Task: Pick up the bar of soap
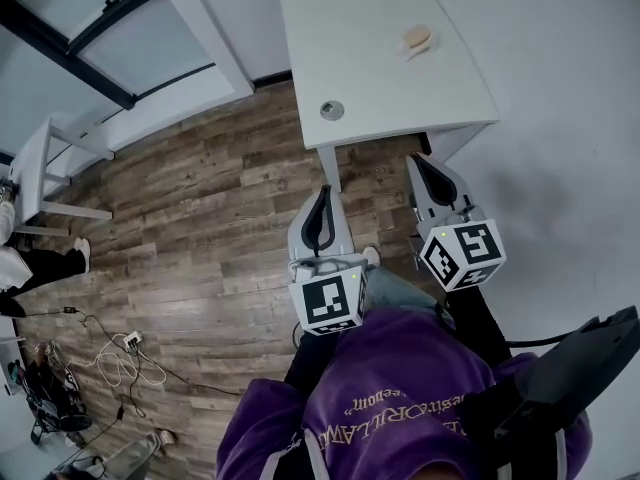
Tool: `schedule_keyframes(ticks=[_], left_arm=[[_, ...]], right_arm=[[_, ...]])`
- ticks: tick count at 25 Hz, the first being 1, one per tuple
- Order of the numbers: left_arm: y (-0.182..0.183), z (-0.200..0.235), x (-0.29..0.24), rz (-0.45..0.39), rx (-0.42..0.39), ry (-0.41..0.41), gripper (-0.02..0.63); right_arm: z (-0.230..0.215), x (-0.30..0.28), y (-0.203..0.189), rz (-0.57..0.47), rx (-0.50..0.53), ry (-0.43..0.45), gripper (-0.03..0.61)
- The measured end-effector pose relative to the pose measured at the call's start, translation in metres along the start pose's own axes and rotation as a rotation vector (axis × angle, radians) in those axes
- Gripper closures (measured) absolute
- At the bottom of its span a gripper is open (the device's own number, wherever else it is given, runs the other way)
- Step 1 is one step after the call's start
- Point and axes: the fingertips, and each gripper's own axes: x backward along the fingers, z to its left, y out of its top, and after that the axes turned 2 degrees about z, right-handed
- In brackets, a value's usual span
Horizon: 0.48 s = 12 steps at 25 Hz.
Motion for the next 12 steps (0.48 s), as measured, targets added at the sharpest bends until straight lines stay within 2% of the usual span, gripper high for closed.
schedule_keyframes(ticks=[6,12], left_arm=[[0.008,-0.018,-0.064,-0.001,0.000,-0.011,0.609],[0.008,-0.028,-0.102,0.010,0.002,-0.033,0.609]], right_arm=[[-0.050,-0.036,0.012,0.010,-0.003,0.008,0.569],[-0.078,-0.055,0.017,0.013,-0.011,-0.006,0.569]])
